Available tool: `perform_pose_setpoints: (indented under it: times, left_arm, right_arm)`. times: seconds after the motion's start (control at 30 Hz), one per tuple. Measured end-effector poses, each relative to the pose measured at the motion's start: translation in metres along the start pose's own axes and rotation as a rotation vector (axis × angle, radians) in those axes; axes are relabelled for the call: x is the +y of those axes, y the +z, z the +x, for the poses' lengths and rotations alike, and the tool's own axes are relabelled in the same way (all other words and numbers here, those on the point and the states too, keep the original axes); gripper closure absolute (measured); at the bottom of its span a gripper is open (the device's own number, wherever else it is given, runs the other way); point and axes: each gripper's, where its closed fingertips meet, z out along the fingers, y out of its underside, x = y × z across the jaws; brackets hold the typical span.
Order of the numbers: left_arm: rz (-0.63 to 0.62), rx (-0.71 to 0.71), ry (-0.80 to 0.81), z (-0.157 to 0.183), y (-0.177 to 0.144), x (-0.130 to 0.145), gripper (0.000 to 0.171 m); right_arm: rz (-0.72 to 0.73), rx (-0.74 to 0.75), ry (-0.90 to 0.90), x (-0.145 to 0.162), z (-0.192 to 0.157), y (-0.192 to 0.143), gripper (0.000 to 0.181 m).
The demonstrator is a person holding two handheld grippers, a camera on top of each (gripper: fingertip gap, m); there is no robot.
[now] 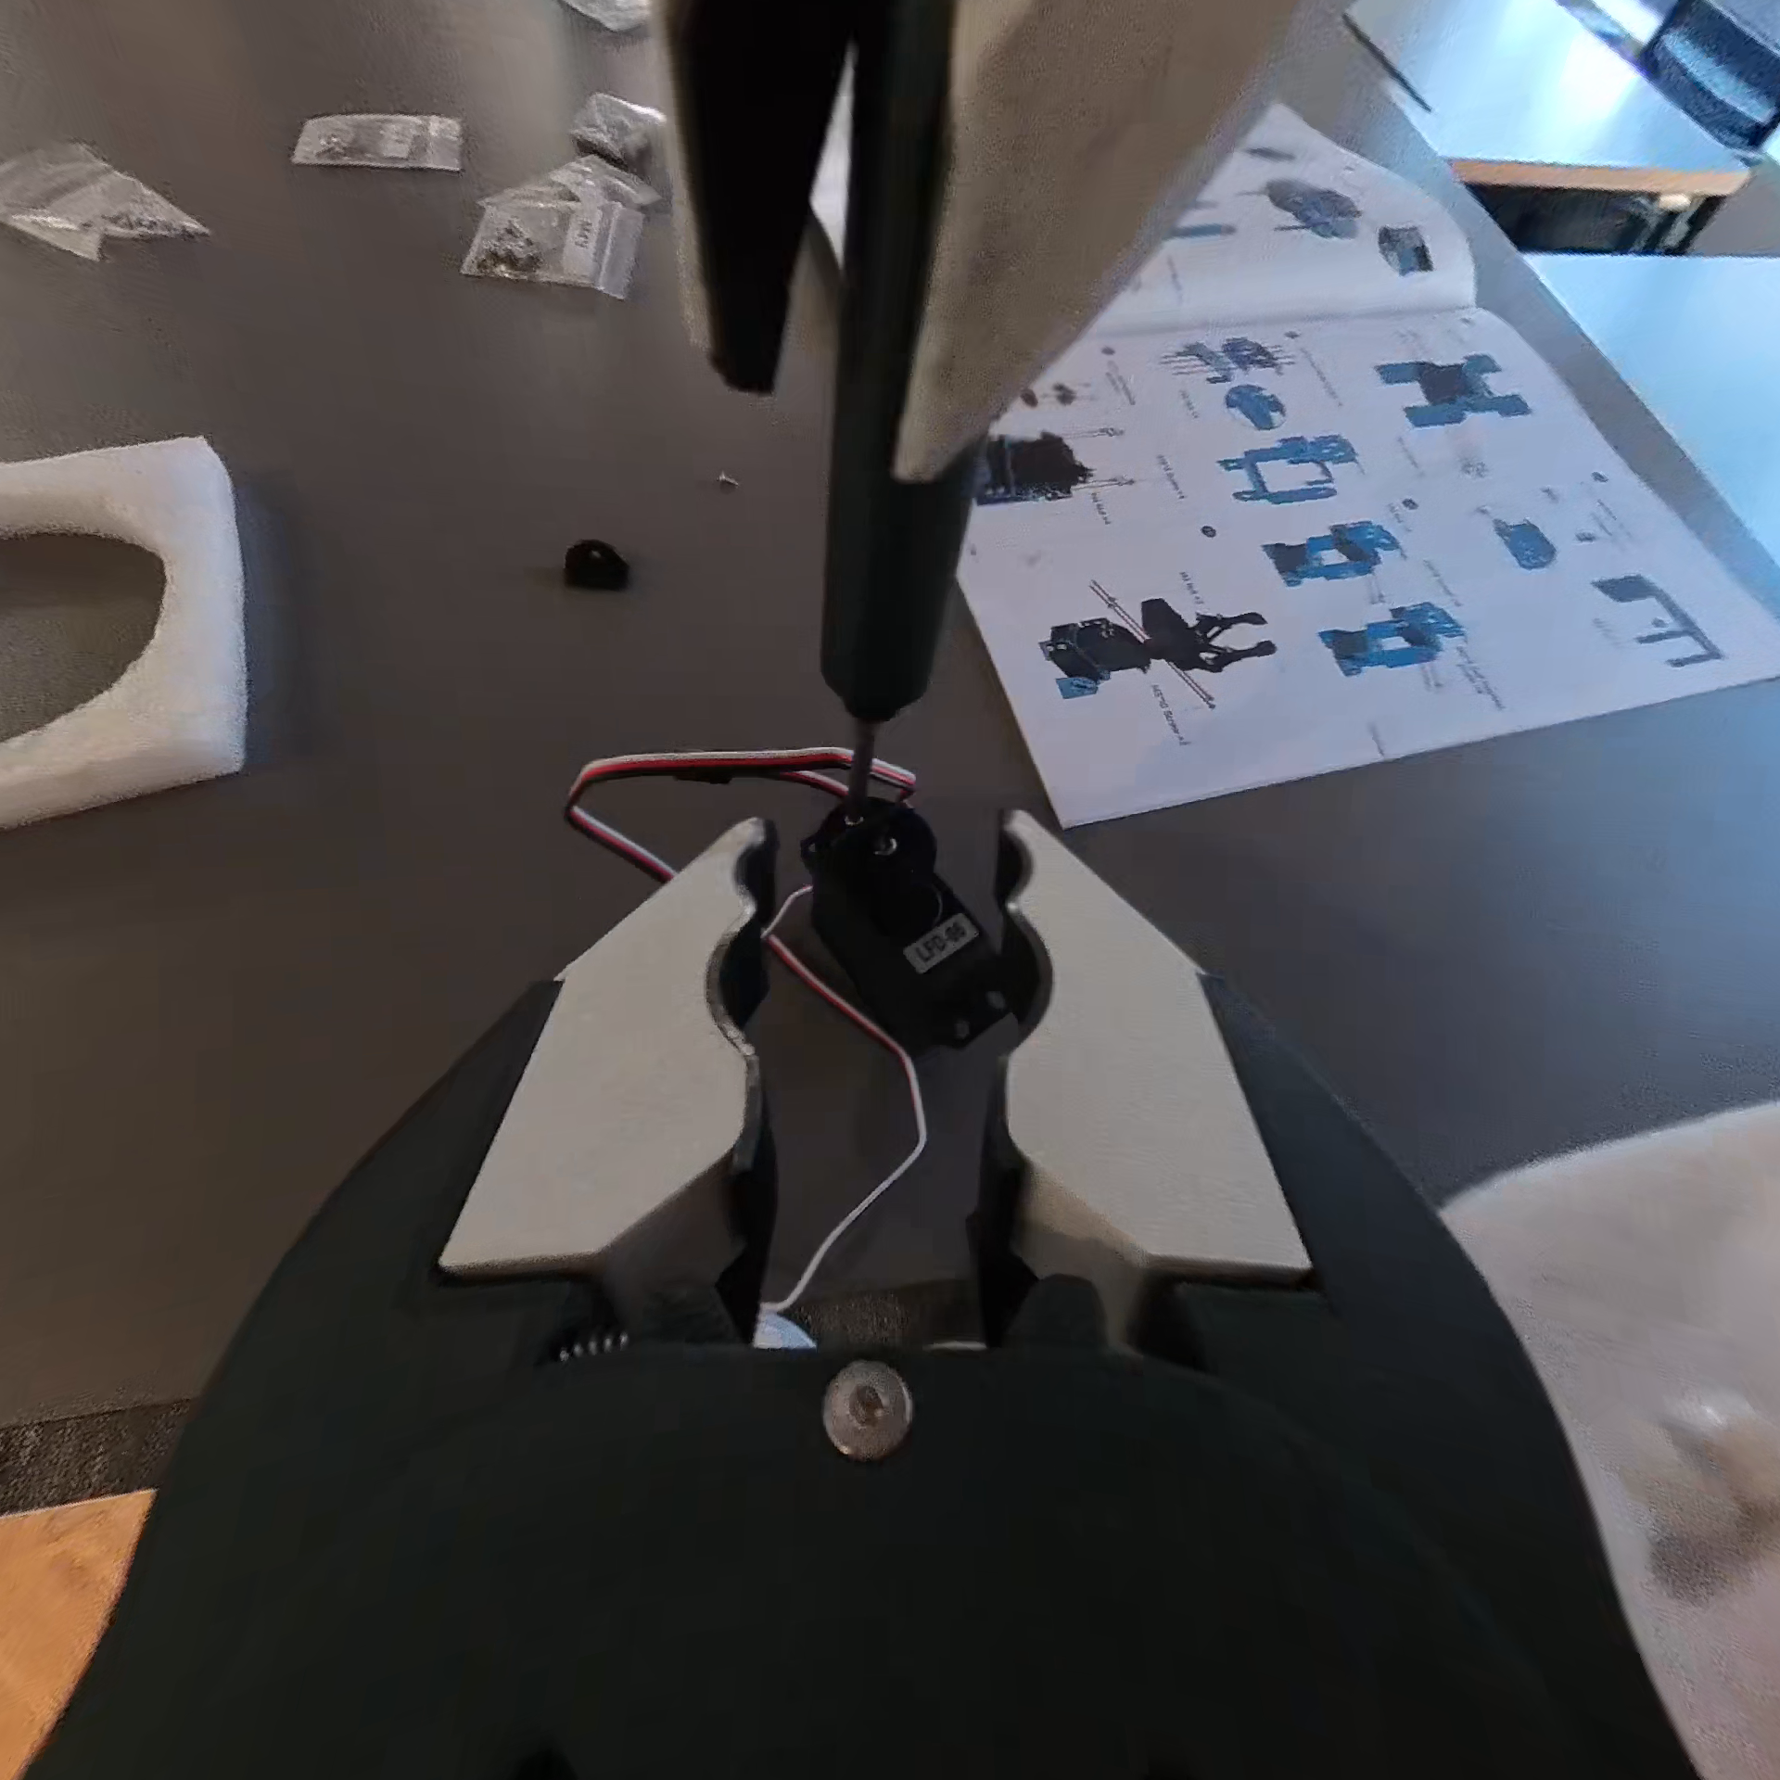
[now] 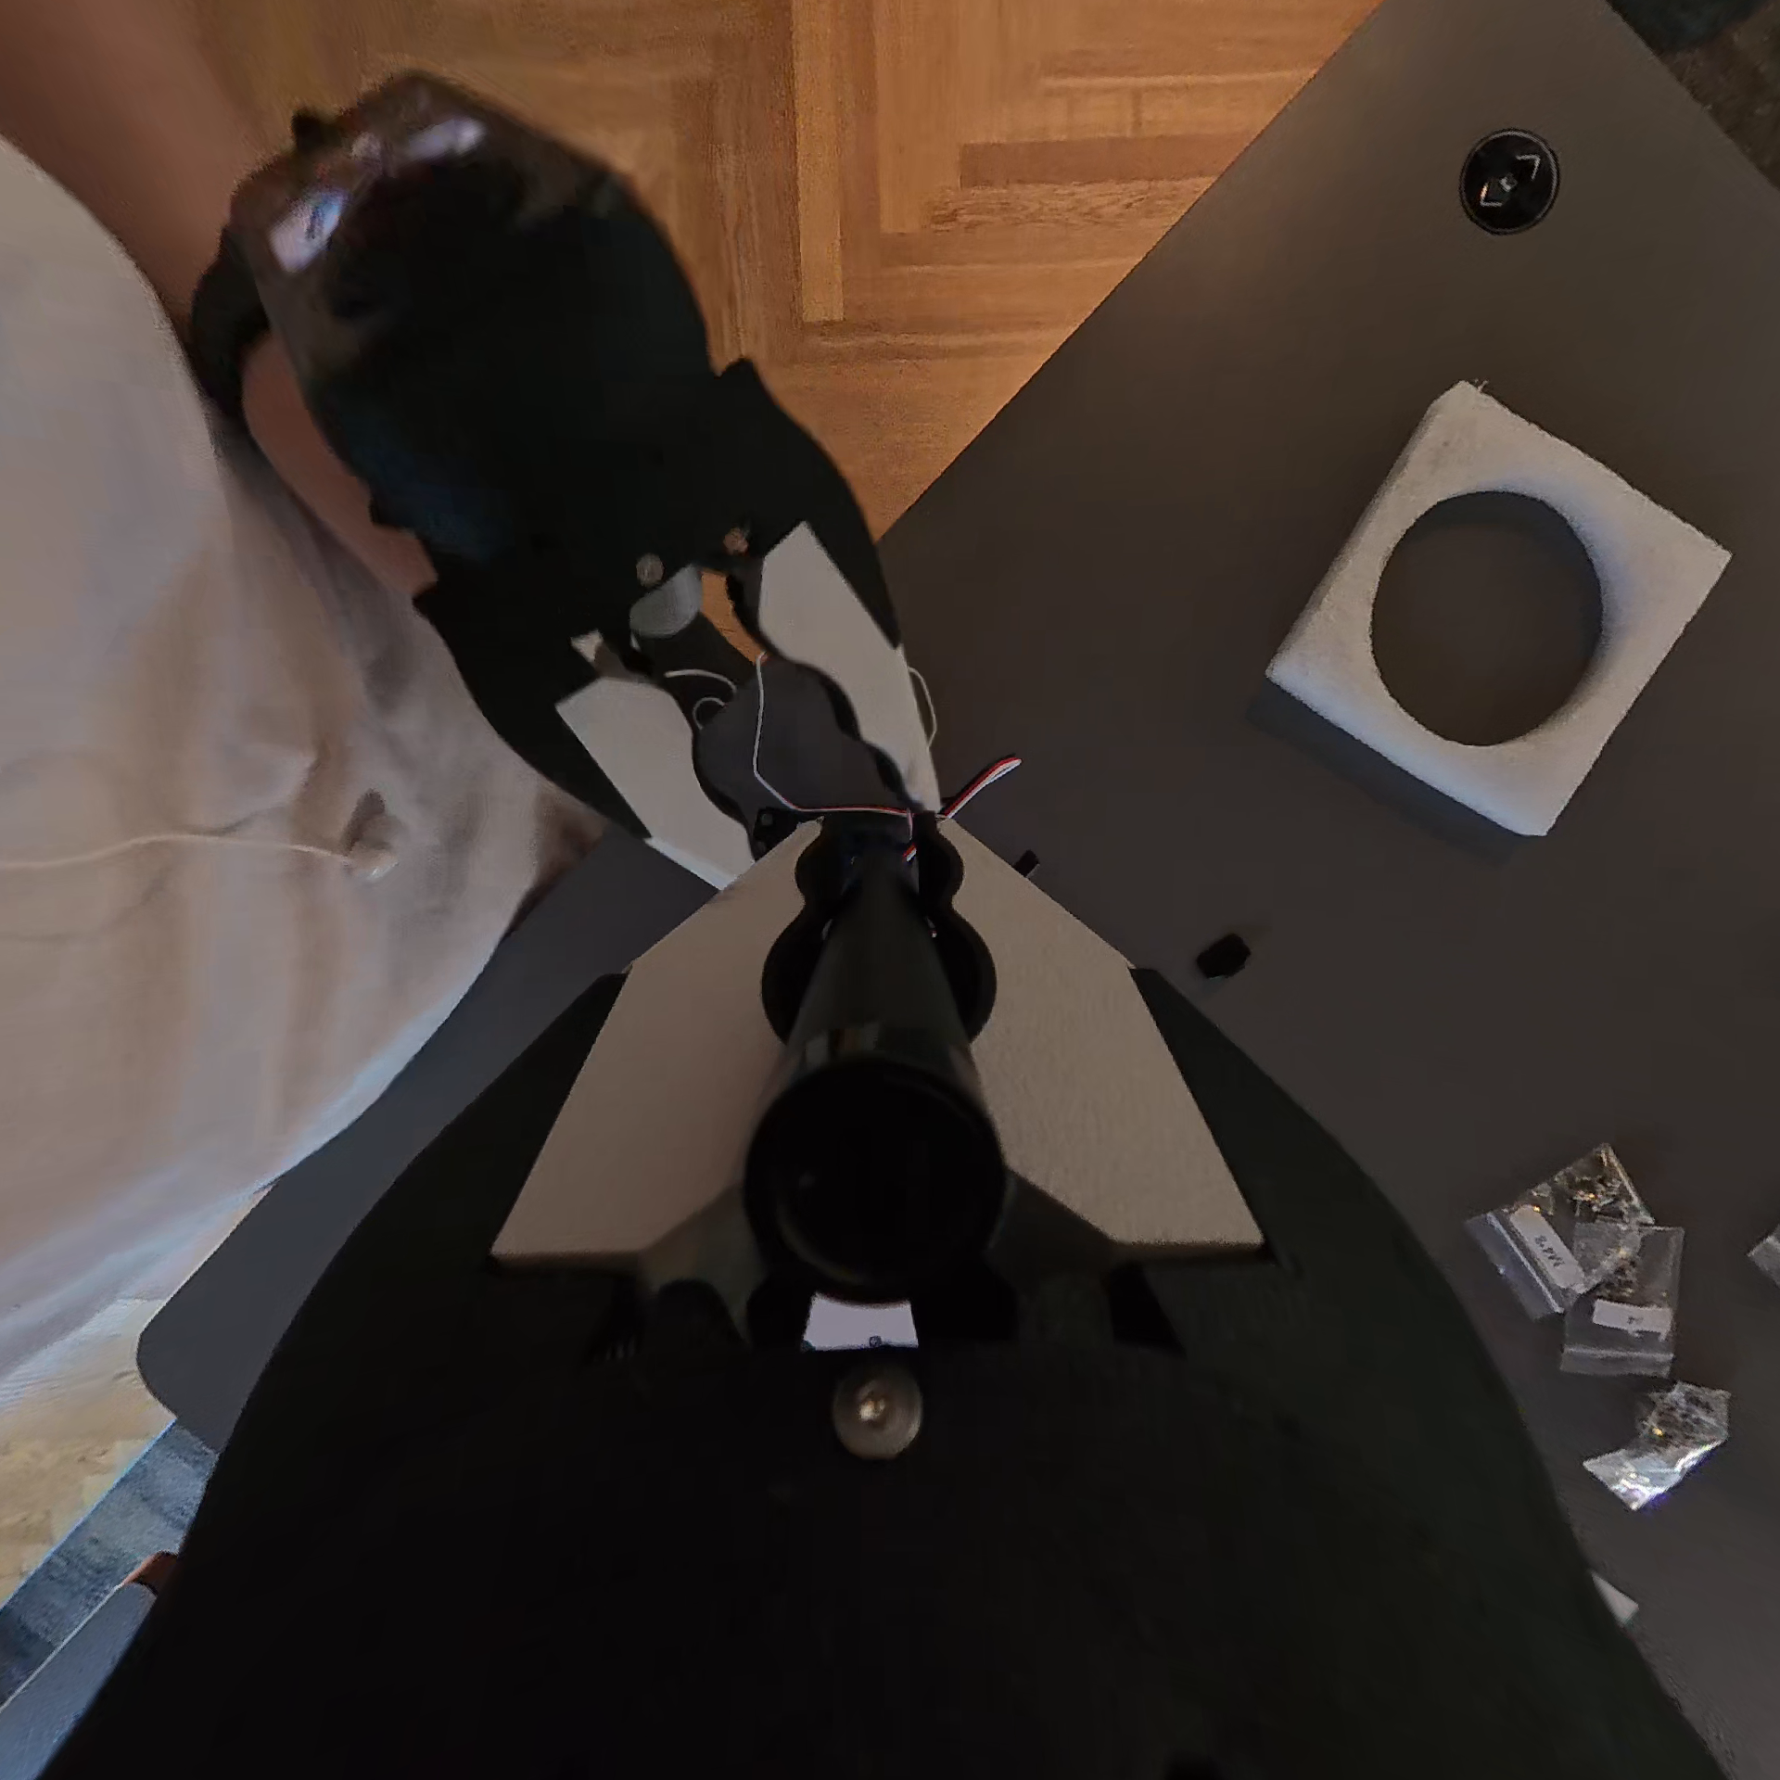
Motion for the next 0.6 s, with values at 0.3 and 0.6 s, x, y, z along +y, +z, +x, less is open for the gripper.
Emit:
perform_pose_setpoints:
  times: [0.3, 0.6]
  left_arm:
    - [0.049, 0.114, 0.122, 0.007, 0.004, 0.001, 0.150]
    - [-0.006, 0.711, 0.417, 0.015, -0.004, 0.008, 0.151]
  right_arm:
    - [0.009, -0.028, -0.076, 0.007, -0.006, -0.004, 0.166]
    - [0.034, -0.081, -0.201, 0.006, -0.015, -0.004, 0.166]
